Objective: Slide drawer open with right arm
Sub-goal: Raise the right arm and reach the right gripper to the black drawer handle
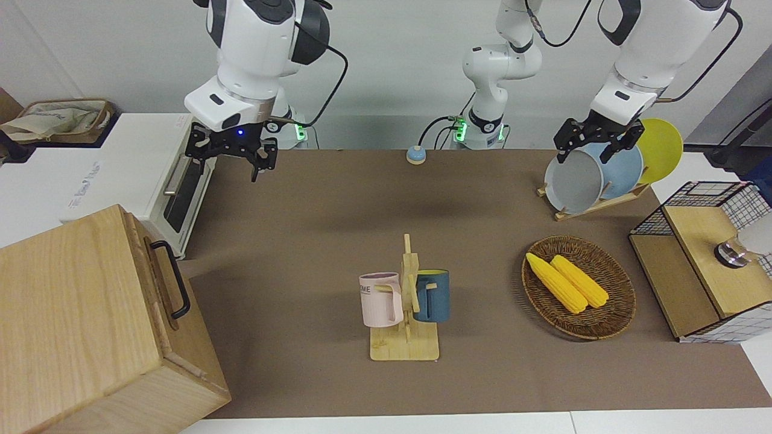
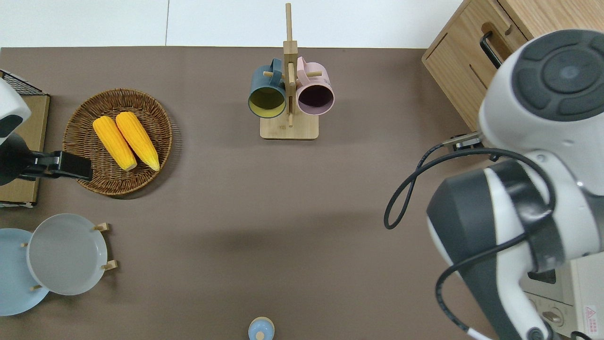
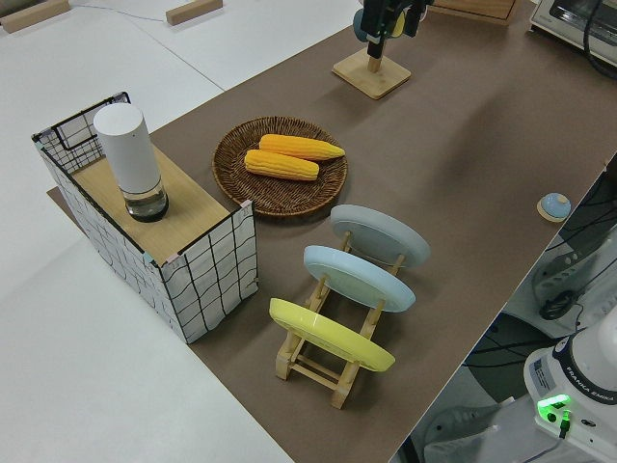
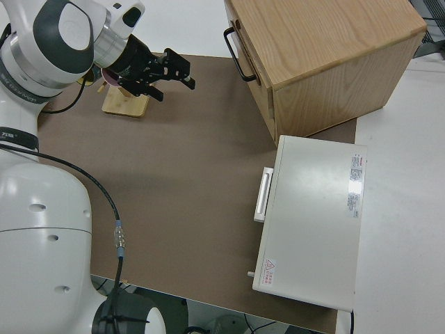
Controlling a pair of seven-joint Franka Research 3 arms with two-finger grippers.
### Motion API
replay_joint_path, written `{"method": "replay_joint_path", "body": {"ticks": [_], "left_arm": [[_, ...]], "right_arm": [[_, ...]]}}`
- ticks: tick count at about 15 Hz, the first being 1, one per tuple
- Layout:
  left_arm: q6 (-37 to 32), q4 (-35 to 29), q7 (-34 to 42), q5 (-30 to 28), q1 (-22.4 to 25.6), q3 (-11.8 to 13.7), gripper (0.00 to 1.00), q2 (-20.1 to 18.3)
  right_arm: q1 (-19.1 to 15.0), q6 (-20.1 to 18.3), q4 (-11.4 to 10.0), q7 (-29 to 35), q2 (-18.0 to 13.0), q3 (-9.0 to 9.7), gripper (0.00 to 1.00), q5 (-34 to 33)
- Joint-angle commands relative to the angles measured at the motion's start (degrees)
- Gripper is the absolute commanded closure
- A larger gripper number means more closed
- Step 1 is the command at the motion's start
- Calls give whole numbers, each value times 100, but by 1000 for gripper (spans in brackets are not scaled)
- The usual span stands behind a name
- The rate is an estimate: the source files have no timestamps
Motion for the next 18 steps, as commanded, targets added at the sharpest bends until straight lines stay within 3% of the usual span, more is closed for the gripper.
{"method": "replay_joint_path", "body": {"ticks": [1,5,7,12,18], "left_arm": [[-113,149,56,98,22,-37,7,65],[-113,149,56,98,22,-37,7,65],[-113,140,56,98,22,-37,7,65],[-113,149,56,98,22,-37,7,65],[-113,149,56,98,22,-37,7,65]], "right_arm": [[182,135,-173,-66,95,67,17,-656],[191,715,-682,-48,122,330,17,-1797],[270,917,-884,39,209,340,17,-2439],[218,1418,-1148,48,604,340,17,-3969],[-10,1806,-1246,452,1132,199,17,-5331]]}}
